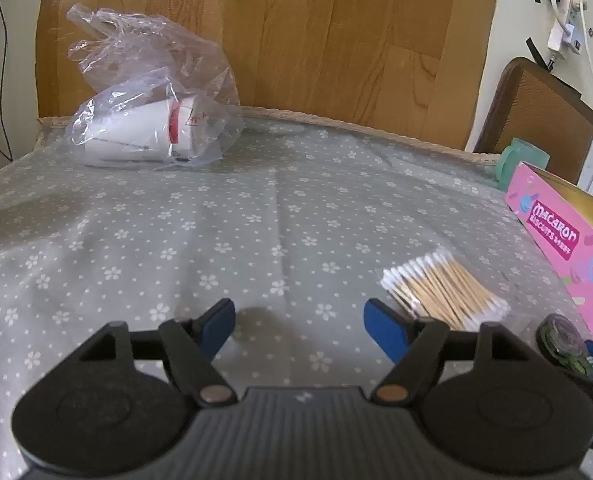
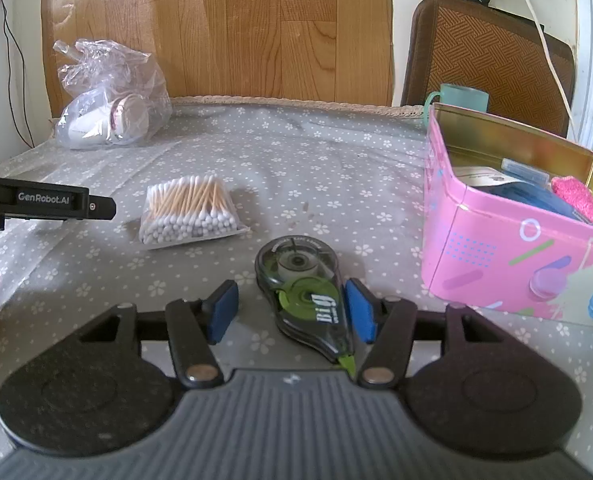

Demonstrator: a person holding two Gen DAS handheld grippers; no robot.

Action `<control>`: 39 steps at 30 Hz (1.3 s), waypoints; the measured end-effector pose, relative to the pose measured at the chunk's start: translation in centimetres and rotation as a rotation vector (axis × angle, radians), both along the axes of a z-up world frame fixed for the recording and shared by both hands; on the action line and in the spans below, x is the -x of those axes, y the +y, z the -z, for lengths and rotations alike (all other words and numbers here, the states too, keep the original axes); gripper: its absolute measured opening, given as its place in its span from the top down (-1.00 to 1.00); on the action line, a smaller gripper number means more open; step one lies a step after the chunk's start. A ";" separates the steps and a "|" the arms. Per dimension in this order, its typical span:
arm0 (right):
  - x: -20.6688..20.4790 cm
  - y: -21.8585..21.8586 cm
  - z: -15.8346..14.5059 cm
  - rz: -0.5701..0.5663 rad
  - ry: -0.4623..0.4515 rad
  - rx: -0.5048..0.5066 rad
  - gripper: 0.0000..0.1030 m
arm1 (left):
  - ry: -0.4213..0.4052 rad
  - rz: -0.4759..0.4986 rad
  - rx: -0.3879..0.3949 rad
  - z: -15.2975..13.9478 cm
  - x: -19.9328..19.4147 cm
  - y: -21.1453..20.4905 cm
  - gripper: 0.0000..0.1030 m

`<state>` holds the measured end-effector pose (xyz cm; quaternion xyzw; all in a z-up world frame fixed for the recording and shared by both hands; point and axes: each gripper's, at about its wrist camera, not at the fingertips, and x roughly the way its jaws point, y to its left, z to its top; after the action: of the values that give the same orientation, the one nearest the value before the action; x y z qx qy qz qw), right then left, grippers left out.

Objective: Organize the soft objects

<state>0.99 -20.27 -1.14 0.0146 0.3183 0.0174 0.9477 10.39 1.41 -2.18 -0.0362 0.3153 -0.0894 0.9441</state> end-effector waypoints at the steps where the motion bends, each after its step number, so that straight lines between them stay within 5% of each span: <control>1: 0.0 0.0 0.0 0.000 0.000 0.000 -0.21 | 0.000 0.003 0.002 0.0 0.0 0.0 -0.43; 18: 0.4 -0.2 0.1 0.088 0.010 0.000 -0.53 | -0.016 0.064 -0.041 -0.1 0.4 -1.2 -0.55; 39: 0.6 -0.2 0.2 0.118 0.010 -0.009 -0.55 | -0.083 0.144 -0.062 -0.3 1.6 -2.3 -0.69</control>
<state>0.38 -20.45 -1.33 0.0376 0.3214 -0.0373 0.9455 8.76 -0.85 -1.83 0.0196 0.2803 -0.1484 0.9482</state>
